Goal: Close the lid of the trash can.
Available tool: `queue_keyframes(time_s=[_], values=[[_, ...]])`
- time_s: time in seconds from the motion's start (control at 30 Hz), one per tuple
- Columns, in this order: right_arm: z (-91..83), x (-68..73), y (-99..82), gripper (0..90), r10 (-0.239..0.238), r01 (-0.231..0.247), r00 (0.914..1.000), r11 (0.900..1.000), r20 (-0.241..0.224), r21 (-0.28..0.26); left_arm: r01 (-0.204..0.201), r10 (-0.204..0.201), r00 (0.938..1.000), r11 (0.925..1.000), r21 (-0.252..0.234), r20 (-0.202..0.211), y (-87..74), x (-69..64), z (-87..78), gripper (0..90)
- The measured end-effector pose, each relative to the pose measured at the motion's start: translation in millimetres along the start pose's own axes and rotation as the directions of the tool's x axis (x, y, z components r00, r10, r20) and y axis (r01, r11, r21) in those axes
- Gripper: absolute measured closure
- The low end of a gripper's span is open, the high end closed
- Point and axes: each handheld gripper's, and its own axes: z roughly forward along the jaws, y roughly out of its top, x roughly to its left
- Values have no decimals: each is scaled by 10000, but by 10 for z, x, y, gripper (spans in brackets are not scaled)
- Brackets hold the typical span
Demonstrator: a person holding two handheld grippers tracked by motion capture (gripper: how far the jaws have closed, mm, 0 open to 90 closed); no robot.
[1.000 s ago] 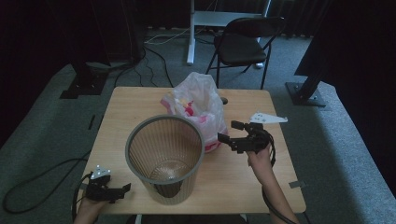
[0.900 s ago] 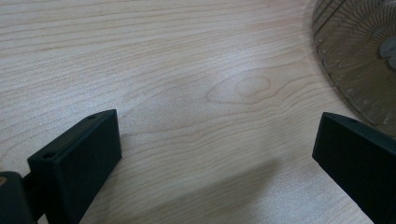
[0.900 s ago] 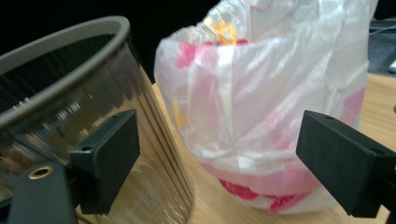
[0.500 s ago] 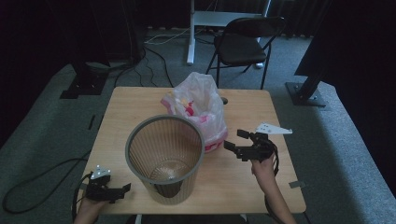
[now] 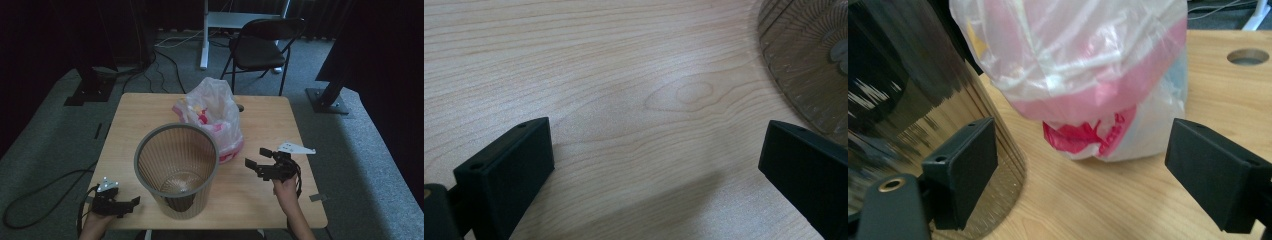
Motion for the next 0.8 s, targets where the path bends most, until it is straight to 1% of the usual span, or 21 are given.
queue_keyframes(time_s=[0.1,0.43,0.57,0.73,0.8], values=[[-17,-29,-61,128,64,-64,10000,10000,51,-36,-2,2,10000,10000,2,5,0,0,-1,13],[-65,-112,-267,128,283,-291,9991,9993,311,250,1,-1,10000,10000,0,-1,0,0,0,12],[-85,-132,-339,128,409,-422,9983,9986,406,322,30,-30,10000,10000,-6,9,-1,0,-1,13],[-74,-148,-438,128,438,-464,9976,9978,535,473,55,-55,10000,10000,-22,18,-1,-2,-1,13],[-74,-148,-450,128,460,-486,9975,9976,536,484,41,-41,10000,10000,-11,26,-1,0,-2,12]])
